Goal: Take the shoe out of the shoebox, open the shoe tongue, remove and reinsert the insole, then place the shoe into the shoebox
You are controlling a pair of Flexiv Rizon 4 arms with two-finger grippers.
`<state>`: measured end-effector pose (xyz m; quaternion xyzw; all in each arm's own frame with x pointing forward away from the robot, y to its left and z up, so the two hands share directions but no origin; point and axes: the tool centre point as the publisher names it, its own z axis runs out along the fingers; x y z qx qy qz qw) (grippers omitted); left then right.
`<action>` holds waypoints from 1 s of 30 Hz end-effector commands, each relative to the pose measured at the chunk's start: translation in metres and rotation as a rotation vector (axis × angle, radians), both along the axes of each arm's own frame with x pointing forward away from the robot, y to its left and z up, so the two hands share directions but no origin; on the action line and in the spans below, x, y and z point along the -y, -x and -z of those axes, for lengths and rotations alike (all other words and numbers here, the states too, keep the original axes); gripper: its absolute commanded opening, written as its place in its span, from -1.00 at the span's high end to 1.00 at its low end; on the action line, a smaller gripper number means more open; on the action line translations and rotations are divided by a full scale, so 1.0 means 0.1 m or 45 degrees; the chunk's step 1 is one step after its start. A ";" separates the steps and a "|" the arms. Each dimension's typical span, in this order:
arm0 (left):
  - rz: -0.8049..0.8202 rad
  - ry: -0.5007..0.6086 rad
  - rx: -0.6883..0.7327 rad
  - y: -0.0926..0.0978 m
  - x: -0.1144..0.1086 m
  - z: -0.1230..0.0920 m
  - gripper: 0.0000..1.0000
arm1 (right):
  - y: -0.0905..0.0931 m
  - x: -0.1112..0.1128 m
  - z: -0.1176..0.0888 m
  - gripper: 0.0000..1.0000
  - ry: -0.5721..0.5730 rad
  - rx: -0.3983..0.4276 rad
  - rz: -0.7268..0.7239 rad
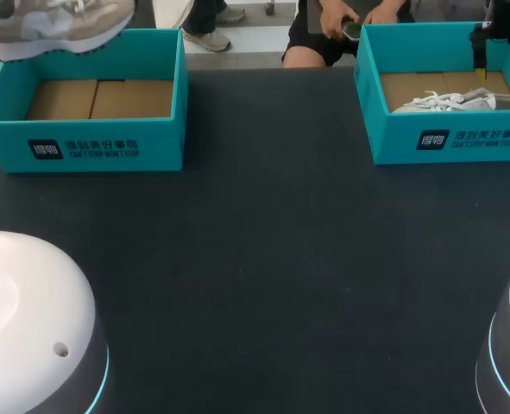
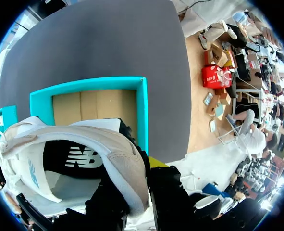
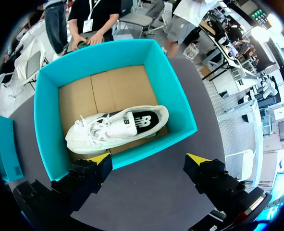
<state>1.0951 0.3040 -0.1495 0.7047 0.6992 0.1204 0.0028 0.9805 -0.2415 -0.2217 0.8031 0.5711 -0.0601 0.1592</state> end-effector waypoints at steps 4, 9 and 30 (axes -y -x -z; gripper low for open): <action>0.023 -0.084 0.058 0.69 0.39 -0.25 1.00 | 0.01 0.00 0.00 -1.00 -0.002 0.002 -0.001; 0.010 -0.080 0.003 1.01 0.65 -0.32 1.00 | 0.01 0.00 0.00 -1.00 -0.002 0.002 -0.001; 0.008 -0.037 -0.119 2.06 1.92 -0.11 1.00 | 0.01 0.00 0.00 -1.00 -0.002 0.002 -0.001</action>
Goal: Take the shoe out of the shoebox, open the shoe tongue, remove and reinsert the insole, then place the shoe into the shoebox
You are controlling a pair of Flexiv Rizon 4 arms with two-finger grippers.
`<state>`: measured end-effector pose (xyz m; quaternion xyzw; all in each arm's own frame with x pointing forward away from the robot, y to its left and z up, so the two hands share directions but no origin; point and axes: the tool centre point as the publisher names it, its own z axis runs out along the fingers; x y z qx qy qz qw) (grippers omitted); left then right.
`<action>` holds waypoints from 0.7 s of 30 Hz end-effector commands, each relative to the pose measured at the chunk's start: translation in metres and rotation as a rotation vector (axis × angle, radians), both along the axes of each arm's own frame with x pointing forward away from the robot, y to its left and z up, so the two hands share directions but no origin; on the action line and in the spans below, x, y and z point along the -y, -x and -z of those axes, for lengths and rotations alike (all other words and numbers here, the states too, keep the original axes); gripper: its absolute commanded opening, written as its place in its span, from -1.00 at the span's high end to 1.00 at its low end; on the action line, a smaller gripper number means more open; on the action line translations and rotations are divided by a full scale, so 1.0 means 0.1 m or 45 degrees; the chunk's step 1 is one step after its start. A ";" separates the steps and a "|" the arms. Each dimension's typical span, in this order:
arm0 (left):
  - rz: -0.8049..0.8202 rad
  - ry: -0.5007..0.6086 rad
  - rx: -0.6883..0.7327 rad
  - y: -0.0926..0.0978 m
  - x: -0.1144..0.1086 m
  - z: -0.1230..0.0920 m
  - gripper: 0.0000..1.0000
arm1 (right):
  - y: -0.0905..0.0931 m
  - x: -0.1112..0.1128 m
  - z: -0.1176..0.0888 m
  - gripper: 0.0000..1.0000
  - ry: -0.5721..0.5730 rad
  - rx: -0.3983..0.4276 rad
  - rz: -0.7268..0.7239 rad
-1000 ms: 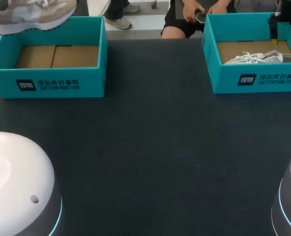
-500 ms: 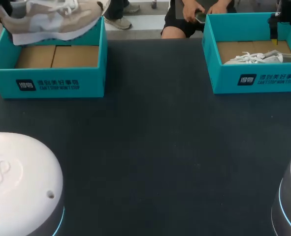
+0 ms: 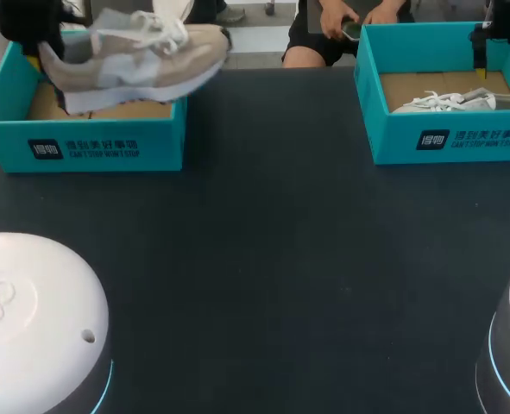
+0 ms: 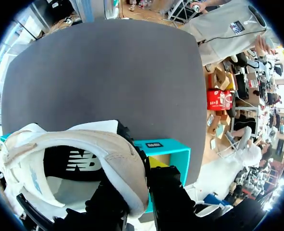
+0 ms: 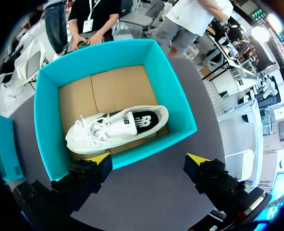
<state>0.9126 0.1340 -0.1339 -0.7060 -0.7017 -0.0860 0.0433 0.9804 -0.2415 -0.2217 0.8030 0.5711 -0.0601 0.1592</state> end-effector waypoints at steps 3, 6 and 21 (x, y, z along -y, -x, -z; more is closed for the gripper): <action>0.061 -0.023 0.002 0.39 0.44 0.12 1.00 | 0.01 0.00 0.00 -1.00 -0.002 0.002 -0.001; 0.091 -0.042 -0.020 0.50 0.65 0.21 1.00 | 0.01 0.00 0.00 -1.00 -0.002 0.002 -0.001; 0.227 -0.104 -0.070 1.13 1.45 0.49 1.00 | 0.01 0.00 0.00 -1.00 -0.002 0.002 -0.001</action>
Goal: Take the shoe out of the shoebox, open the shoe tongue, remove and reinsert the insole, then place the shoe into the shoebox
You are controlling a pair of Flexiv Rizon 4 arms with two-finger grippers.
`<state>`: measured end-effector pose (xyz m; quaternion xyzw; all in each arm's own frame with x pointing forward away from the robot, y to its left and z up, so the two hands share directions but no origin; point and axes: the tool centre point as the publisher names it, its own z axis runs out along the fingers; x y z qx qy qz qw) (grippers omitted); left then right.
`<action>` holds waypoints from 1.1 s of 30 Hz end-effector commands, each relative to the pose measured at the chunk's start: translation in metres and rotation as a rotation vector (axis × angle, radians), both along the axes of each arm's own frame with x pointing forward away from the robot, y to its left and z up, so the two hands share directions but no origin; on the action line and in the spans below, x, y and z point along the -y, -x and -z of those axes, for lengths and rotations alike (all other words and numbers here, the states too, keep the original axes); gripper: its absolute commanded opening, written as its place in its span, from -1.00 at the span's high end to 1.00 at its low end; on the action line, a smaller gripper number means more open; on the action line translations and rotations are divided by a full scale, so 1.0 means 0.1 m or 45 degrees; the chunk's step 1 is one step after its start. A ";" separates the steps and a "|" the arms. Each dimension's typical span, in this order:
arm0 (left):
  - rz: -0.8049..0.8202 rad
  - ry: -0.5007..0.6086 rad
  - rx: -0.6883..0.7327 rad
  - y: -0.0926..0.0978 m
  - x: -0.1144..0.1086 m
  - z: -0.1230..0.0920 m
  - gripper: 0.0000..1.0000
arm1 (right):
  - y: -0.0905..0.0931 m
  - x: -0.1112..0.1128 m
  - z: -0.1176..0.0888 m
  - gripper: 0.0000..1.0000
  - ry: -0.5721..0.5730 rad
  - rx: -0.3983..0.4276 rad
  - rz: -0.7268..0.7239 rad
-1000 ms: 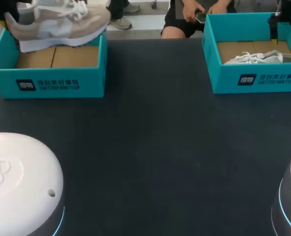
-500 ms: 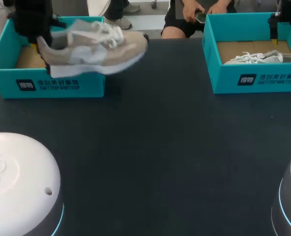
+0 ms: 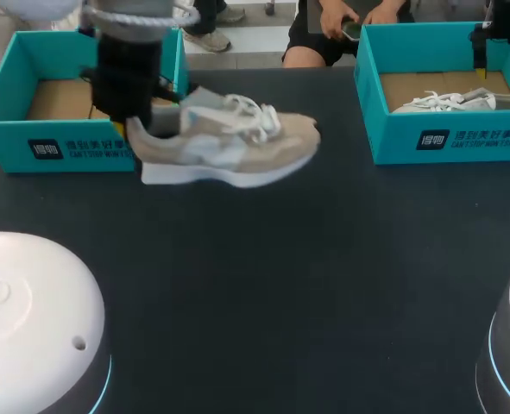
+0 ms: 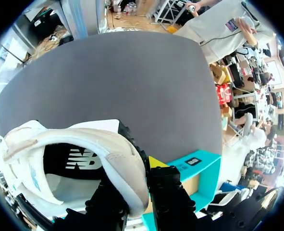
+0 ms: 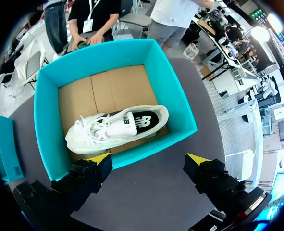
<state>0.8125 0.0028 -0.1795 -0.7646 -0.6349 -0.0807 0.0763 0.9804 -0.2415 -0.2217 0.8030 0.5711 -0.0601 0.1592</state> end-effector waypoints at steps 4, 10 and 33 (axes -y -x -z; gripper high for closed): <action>0.032 -0.060 0.009 0.28 0.29 0.08 1.00 | 0.01 0.00 0.00 -1.00 -0.002 0.002 -0.001; 0.039 -0.062 0.010 0.30 0.31 0.09 1.00 | 0.01 0.00 0.00 -1.00 -0.002 0.002 -0.001; -0.003 -0.092 -0.067 0.39 0.41 0.47 1.00 | 0.01 0.00 0.00 -1.00 -0.002 0.002 -0.001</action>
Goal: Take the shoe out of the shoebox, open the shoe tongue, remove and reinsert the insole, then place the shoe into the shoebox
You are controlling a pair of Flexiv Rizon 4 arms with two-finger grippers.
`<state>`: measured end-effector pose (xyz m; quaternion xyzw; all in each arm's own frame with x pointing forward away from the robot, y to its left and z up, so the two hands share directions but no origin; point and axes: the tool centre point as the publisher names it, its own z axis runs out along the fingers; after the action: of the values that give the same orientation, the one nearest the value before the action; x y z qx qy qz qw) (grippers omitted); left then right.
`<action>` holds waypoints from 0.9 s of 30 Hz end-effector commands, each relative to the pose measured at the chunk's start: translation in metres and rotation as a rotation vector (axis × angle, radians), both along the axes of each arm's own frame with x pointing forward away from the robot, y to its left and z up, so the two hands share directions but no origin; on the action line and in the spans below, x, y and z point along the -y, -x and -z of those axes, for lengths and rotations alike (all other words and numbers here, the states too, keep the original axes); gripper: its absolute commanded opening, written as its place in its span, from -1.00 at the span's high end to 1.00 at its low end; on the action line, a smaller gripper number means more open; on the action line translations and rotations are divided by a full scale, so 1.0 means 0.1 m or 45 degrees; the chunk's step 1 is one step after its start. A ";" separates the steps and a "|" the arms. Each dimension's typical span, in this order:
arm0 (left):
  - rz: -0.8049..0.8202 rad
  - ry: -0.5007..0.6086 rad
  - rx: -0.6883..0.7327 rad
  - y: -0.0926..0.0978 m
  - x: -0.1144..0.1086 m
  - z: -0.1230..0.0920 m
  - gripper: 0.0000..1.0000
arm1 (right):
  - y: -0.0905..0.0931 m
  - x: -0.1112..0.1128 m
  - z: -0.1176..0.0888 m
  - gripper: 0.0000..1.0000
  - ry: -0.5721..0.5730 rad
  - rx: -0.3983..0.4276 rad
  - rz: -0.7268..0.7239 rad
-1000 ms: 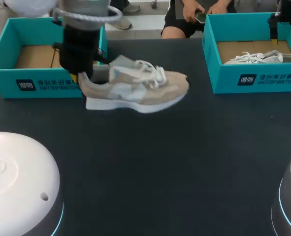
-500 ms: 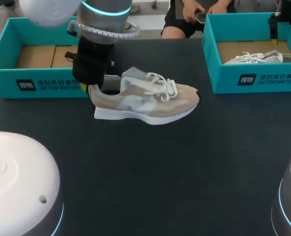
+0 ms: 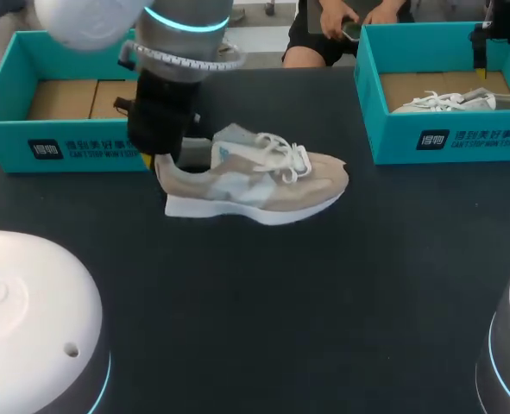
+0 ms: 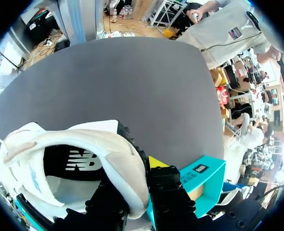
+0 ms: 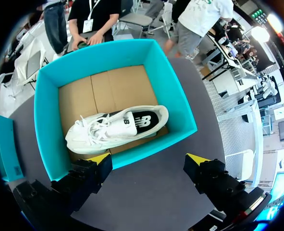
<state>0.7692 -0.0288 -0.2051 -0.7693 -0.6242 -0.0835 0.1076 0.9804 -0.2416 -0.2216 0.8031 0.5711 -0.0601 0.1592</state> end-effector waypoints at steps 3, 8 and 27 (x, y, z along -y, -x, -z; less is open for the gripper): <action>-0.012 -0.023 -0.026 0.01 0.15 0.39 1.00 | 0.01 0.00 0.00 -1.00 -0.002 0.002 -0.002; -0.006 -0.030 -0.064 0.05 0.26 0.63 1.00 | 0.01 0.00 0.00 -1.00 -0.002 0.002 -0.002; -0.106 -0.129 -0.033 0.23 0.56 1.53 1.00 | 0.01 0.00 0.00 -1.00 -0.002 0.002 -0.002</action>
<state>0.7449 -0.0753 -0.3425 -0.7384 -0.6501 -0.0963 0.1514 0.9804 -0.2416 -0.2217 0.8031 0.5710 -0.0601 0.1592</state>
